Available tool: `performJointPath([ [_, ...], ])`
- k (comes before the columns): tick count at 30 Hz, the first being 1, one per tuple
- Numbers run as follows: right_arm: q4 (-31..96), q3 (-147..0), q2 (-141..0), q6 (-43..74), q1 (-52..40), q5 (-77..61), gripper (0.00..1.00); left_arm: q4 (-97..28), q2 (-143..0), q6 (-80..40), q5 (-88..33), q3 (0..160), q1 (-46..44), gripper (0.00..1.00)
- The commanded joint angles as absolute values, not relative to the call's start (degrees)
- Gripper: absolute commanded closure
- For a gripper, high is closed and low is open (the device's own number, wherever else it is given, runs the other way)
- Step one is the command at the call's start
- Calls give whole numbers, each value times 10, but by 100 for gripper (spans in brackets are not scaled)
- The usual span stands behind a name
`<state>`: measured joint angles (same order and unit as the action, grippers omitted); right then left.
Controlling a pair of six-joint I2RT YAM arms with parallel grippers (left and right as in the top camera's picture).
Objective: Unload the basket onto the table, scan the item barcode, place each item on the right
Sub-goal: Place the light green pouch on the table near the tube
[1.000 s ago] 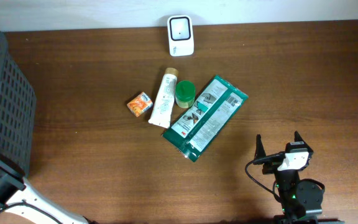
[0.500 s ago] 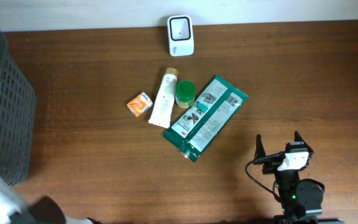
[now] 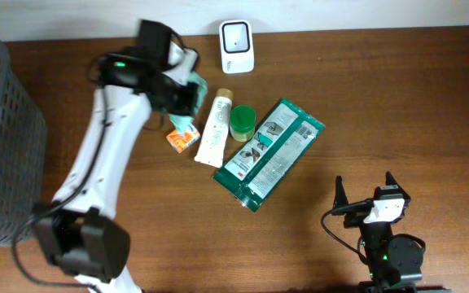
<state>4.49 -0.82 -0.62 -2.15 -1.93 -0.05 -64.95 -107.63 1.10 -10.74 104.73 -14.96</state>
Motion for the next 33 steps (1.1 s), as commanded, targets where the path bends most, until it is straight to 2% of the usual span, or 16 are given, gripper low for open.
performJointPath([
  [1, 45, -3, -2, -25, -23, -4, 2, -632, -1102, 24, -111, 1012, -195, 85],
  [5, 45, -3, -4, -25, -23, -4, 2, -622, -1118, 19, -66, 950, -210, 87],
  [10, 45, -3, -4, -25, -23, -4, 2, -579, -1118, -50, -67, 859, -157, 86],
  [13, 45, -3, -4, -25, -23, -4, 2, -553, -1118, -58, -66, 844, -145, 82],
  [14, 45, -3, -4, -25, -23, -4, 2, -551, -1118, -58, -66, 844, -145, 78],
  [15, 45, -3, -4, -25, -23, -4, 2, -549, -1118, -58, -62, 844, -145, 64],
  [16, 45, -3, -4, -25, -23, -4, 2, -550, -1118, -58, -62, 844, -145, 40],
  [17, 45, -3, -4, -25, -23, -4, 2, -551, -1118, -58, -62, 844, -145, 8],
  [18, 45, -3, -4, -25, -23, -4, 2, -552, -1118, -58, -62, 844, -145, 1],
  [27, 45, -3, -4, -25, -23, -4, 2, -496, -1027, -56, -68, 919, -123, 1],
  [33, 45, -3, -4, -25, -23, -4, 2, -494, -1013, -56, -149, 921, -116, 1],
])
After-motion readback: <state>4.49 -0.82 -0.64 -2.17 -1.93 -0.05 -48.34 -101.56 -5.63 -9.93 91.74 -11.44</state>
